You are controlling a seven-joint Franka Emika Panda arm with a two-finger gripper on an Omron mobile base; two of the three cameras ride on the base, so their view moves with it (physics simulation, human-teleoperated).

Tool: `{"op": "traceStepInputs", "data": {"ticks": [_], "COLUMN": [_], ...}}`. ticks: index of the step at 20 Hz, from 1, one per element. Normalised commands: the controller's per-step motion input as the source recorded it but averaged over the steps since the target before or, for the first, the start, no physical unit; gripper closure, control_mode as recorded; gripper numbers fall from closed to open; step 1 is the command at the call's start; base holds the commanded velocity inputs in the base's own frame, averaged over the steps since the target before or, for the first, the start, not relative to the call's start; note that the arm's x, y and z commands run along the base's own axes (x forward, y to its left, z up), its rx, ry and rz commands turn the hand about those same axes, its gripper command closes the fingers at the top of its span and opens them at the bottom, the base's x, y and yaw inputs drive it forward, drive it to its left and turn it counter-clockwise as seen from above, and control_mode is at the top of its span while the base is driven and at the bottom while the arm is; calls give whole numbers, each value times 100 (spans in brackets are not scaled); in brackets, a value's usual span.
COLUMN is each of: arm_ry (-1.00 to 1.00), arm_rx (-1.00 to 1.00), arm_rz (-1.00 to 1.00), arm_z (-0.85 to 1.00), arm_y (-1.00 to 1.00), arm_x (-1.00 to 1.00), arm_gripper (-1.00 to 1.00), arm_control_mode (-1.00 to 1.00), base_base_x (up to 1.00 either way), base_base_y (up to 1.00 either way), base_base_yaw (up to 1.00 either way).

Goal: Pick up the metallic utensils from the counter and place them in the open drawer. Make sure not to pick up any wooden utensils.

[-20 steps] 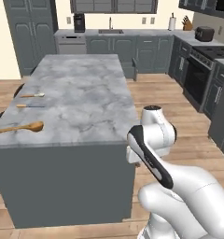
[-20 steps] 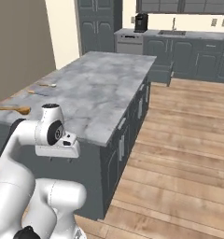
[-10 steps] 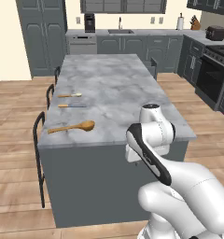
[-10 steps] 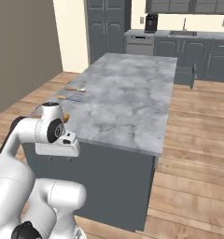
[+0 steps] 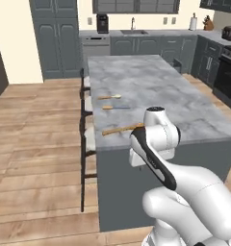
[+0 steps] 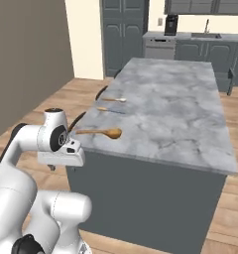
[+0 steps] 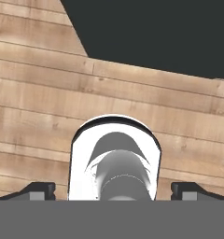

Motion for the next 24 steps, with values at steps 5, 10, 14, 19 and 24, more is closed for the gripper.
{"op": "traceStepInputs", "data": {"ticks": [5, 10, 14, 19, 24], "arm_ry": [0, 0, 0, 0, 0], "arm_rx": [0, 0, 0, 0, 0], "arm_rz": [0, 0, 0, 0, 0], "arm_z": [0, 0, 0, 0, 0], "arm_y": [0, 0, 0, 0, 0], "arm_x": [0, 0, 0, 0, 0], "arm_gripper": [-100, -100, -100, -100, -100], "arm_control_mode": [100, 100, 100, 100, 100], "base_base_x": [7, 31, 79, 92, 60], "base_base_y": [100, 100, 100, 91, 69], "base_base_yaw": [-18, -21, -43, -58, -70]}}
